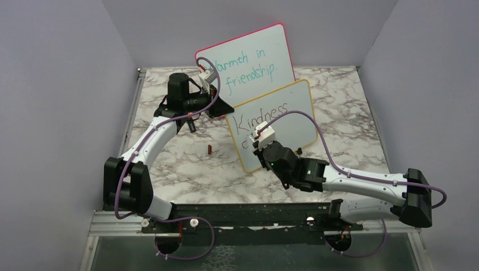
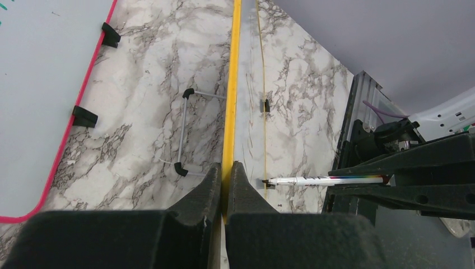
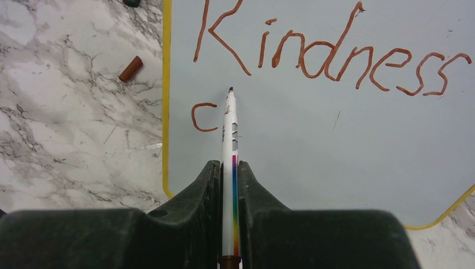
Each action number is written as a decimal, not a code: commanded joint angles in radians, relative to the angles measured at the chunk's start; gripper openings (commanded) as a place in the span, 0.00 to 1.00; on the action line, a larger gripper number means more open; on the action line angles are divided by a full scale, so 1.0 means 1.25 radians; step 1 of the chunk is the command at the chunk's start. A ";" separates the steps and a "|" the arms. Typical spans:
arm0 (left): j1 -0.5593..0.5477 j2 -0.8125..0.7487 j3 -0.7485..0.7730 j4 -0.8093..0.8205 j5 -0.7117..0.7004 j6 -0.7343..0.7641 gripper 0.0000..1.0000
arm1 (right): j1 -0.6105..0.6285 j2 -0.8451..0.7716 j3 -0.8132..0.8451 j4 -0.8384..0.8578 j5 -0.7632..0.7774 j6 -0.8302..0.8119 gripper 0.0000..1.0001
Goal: Write a sentence on the whiteboard
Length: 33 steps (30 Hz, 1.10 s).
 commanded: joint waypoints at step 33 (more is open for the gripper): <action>-0.023 0.009 -0.021 -0.056 -0.022 0.025 0.00 | -0.014 0.048 -0.006 -0.141 -0.061 0.088 0.01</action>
